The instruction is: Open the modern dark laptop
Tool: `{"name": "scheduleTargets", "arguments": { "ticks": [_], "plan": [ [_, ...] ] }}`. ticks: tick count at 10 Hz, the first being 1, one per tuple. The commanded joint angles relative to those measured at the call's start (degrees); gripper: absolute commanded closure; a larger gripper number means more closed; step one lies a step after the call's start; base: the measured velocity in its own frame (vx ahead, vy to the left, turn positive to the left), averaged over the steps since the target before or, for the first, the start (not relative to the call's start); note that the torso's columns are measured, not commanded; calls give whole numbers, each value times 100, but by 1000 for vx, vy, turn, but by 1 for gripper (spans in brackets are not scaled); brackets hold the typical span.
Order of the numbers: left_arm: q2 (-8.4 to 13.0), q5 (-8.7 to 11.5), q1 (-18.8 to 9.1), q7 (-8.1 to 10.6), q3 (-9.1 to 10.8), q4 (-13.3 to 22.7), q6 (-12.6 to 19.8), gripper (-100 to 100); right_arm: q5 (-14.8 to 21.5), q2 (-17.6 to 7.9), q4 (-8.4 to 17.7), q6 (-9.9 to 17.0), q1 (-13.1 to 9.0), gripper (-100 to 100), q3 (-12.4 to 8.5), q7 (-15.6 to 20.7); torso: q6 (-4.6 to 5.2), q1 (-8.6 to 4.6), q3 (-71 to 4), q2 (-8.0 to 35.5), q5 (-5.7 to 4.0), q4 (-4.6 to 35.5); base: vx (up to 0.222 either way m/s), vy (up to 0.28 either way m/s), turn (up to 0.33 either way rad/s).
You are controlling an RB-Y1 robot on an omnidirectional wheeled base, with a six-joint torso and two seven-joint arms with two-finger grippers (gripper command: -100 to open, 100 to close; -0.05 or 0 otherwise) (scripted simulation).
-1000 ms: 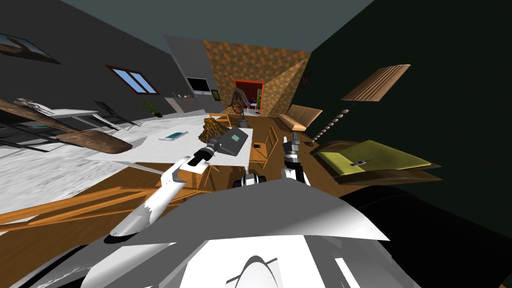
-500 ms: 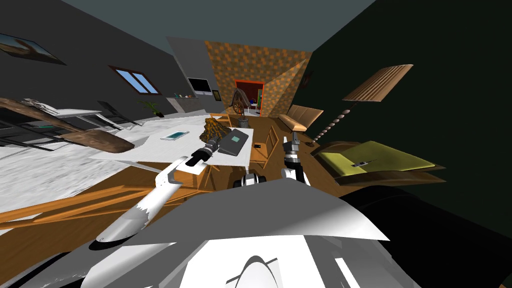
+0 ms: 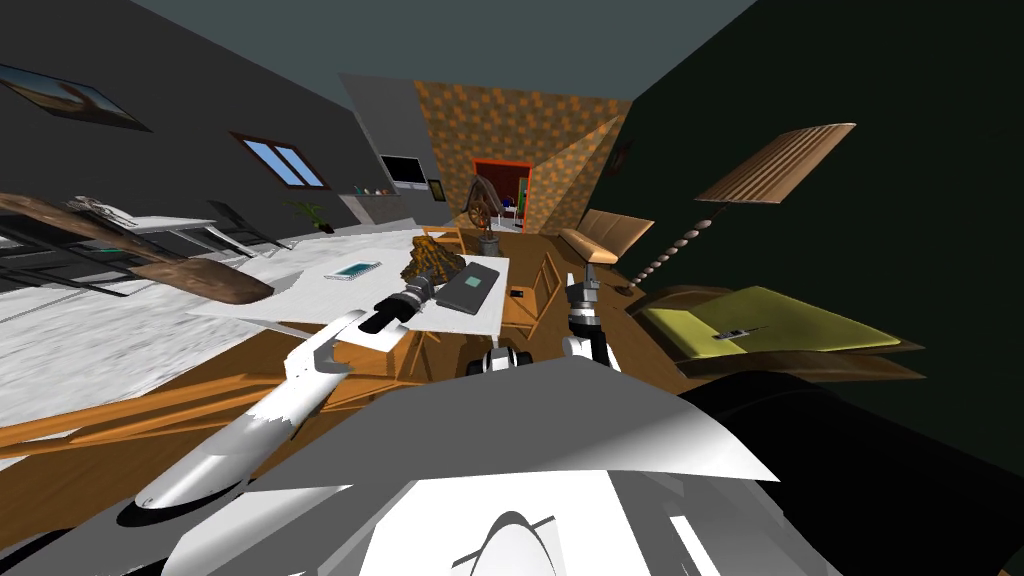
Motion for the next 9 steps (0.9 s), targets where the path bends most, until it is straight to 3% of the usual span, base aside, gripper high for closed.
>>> {"name": "scheduleTargets", "arguments": {
  "ticks": [1,2,3,4,9],
  "plan": [
    [236,80,9,157,0,-367,283,-100,0,0,0,0,0,0,0,0,0,-2,2,2,-1,1,0,-11,32],
    [323,107,19,214,2,-505,380,-100,0,0,0,0,0,0,0,0,-1,-2,-1,-3,-1,0,0,-8,24],
    [264,85,19,171,2,-402,287,-100,0,0,0,0,0,0,0,0,0,0,-4,-7,-1,-2,0,0,0],
    [272,88,18,184,1,-420,313,0,0,0,0,0,0,0,0,0,0,3,-6,-11,1,-3,0,0,0],
    [271,88,18,183,1,-418,311,0,0,0,0,0,0,0,0,0,-1,0,-5,-8,0,-2,0,0,0]
  ]
}}
